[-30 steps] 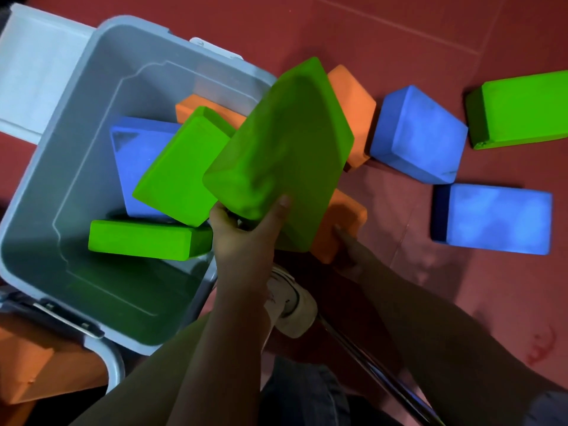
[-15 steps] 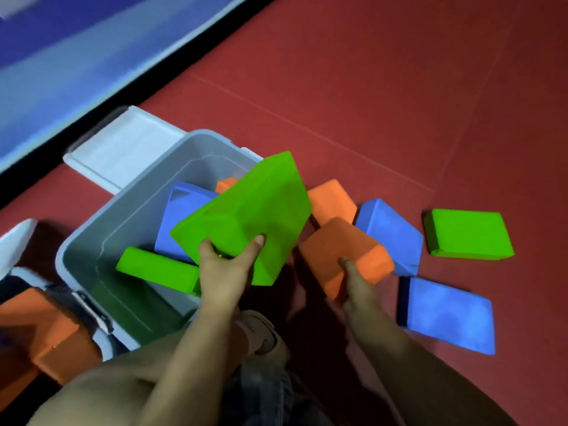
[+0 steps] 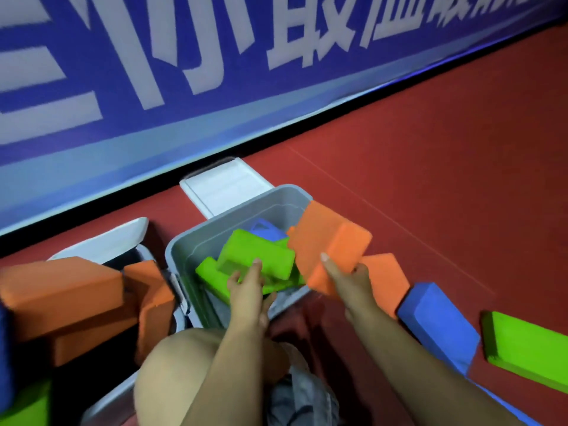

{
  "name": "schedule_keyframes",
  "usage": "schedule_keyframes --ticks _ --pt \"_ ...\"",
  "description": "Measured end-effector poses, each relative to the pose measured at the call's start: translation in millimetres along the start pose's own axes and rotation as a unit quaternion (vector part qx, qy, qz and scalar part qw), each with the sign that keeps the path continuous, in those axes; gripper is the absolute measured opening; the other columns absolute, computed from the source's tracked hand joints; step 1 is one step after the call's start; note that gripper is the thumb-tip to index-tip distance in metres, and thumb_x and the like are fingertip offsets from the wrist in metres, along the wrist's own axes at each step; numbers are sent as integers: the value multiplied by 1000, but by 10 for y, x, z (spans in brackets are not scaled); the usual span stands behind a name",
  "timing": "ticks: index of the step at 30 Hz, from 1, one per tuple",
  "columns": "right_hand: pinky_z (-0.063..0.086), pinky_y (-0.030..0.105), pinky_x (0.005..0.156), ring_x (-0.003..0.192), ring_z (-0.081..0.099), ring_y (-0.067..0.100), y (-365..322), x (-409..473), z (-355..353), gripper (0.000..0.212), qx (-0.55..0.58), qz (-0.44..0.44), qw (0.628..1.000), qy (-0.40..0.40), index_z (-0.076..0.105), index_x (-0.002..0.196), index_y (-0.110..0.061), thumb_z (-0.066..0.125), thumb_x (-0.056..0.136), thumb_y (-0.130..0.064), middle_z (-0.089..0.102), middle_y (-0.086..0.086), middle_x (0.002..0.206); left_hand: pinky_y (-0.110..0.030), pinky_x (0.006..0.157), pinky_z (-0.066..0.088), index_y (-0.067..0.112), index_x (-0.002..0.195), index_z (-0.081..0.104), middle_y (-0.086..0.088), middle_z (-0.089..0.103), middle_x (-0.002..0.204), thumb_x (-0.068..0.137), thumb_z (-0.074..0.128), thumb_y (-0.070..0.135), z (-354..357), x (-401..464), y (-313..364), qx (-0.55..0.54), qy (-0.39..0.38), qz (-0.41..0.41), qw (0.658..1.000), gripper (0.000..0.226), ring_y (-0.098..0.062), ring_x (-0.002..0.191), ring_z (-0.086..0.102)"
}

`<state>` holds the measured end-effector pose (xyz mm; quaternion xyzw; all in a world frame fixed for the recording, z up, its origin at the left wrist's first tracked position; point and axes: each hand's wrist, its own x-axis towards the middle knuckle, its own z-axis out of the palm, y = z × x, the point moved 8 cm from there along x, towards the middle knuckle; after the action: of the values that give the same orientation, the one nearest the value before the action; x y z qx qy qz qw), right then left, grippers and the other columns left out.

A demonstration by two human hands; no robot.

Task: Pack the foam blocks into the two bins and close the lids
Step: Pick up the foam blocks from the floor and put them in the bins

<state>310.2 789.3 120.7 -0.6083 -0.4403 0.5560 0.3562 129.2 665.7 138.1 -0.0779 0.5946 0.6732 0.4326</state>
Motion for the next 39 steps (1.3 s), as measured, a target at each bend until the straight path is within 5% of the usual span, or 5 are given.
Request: schedule_keyframes --ticks 5,11,19,36,39 --pt "41 23 99 116 55 15 76 -125 541 62 -127 13 971 -204 48 134 -11 72 81 -34 53 5 130 -33 78 46 22 116 55 -4 53 123 98 47 33 -27 -149 68 -46 -35 -28 998 23 -14 101 57" --pt "47 27 70 91 66 22 -325 -172 585 57 -160 -13 962 -222 48 131 -11 66 85 -39 56 3 95 -46 97 39 23 116 50 -7 46 143 99 44 33 179 -308 449 -110 -93 -29 989 21 -23 131 46" --pt "43 23 66 99 61 14 -941 -91 506 50 -88 -14 973 -211 45 129 -18 58 89 -45 58 -1 116 -49 82 48 19 104 54 -8 51 128 96 51 34 566 -515 880 -107 -164 -28 980 18 -25 115 56" --pt "50 24 49 49 62 5 1326 994 -1655 27 306 317 893 90 53 91 -18 54 90 -46 63 -3 66 -48 78 50 23 115 51 -7 50 122 94 48 35 2462 -211 -1125 61 -253 -241 935 24 -27 120 52" --pt "48 28 71 80 59 10 1872 931 -1761 30 363 364 850 118 59 99 -18 54 90 -46 62 -4 89 -46 71 55 23 117 51 -10 51 119 80 57 27 2664 -271 -1726 91 -293 -300 903 37 -26 106 55"
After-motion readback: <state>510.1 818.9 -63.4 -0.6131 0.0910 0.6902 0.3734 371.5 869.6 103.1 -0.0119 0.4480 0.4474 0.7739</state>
